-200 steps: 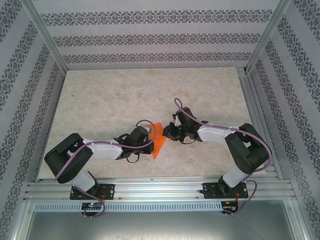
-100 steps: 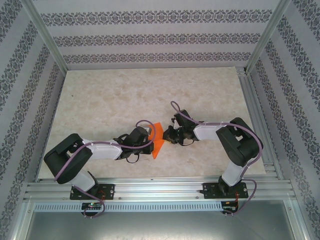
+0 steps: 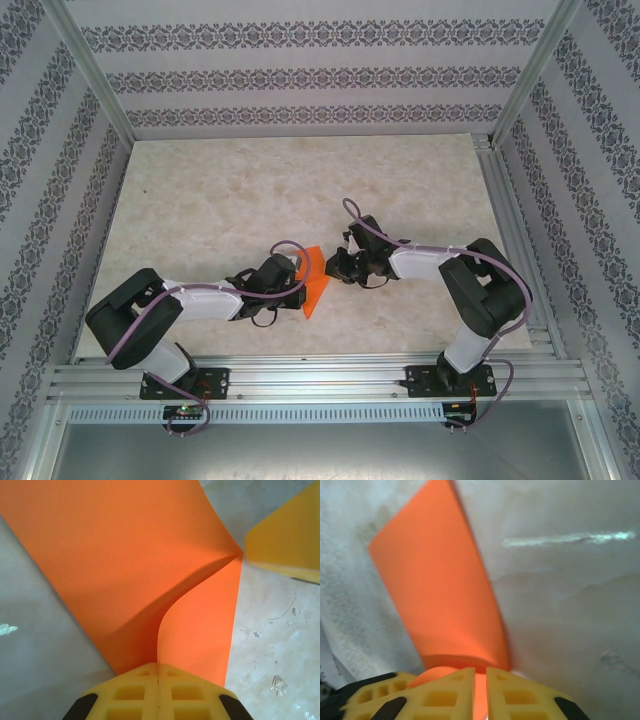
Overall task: Fold a paper plane with a square sheet of paper (pick it up from the middle)
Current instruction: Third fold the triangle at the center of the table.
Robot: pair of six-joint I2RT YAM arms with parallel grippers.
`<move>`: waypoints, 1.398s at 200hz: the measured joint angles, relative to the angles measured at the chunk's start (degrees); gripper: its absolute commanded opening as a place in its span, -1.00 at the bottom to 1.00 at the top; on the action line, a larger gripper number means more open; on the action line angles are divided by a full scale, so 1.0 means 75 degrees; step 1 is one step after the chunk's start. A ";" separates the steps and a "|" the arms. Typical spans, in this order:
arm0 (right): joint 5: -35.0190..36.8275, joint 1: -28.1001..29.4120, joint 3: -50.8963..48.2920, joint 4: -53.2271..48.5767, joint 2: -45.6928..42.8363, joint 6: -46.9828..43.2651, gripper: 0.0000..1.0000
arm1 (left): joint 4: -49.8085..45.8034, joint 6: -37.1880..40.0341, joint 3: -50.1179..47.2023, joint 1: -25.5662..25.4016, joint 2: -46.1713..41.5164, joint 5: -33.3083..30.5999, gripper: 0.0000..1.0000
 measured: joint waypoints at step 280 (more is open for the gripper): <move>0.0382 0.1527 -0.0729 0.0568 -0.0901 0.1093 -0.70 | -0.1134 -0.0370 -0.0050 0.0003 -0.1731 -0.0731 -0.13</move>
